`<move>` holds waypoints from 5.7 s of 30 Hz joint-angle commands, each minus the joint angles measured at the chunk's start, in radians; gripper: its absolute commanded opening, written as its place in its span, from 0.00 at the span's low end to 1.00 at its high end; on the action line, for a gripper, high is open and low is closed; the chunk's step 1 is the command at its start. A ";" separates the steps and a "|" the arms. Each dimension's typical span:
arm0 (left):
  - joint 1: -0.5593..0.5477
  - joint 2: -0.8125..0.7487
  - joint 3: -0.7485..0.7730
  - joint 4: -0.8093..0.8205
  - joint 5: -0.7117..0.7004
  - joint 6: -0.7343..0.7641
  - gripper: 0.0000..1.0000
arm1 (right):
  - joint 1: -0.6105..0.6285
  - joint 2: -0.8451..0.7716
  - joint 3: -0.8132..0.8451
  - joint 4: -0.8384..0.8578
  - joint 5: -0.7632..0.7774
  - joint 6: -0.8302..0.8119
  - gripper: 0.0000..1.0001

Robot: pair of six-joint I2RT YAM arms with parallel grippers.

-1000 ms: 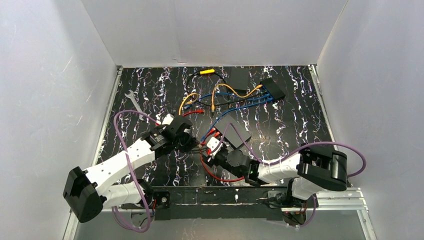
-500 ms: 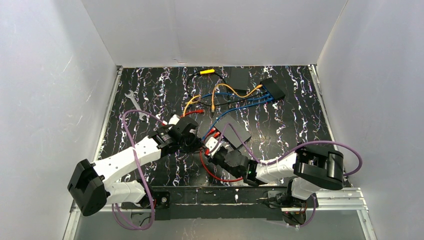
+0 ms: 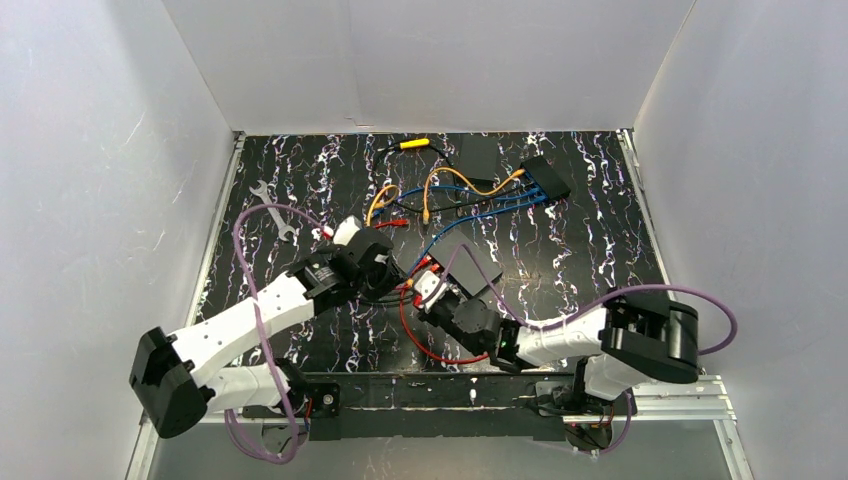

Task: Insert the plug into the switch port
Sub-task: Pick up the connector from the corner of the board, then insert the connector into the switch port.

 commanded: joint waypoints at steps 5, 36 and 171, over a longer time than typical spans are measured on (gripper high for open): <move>-0.003 -0.178 0.152 -0.138 -0.275 0.522 0.59 | -0.085 -0.202 -0.006 -0.125 -0.095 0.026 0.01; -0.003 -0.339 -0.007 0.123 0.770 1.968 0.75 | -0.225 -0.537 0.049 -0.532 -0.731 -0.006 0.01; -0.204 0.529 -0.042 0.759 -0.036 1.272 0.00 | -0.995 0.177 0.229 -0.630 -1.151 0.507 0.70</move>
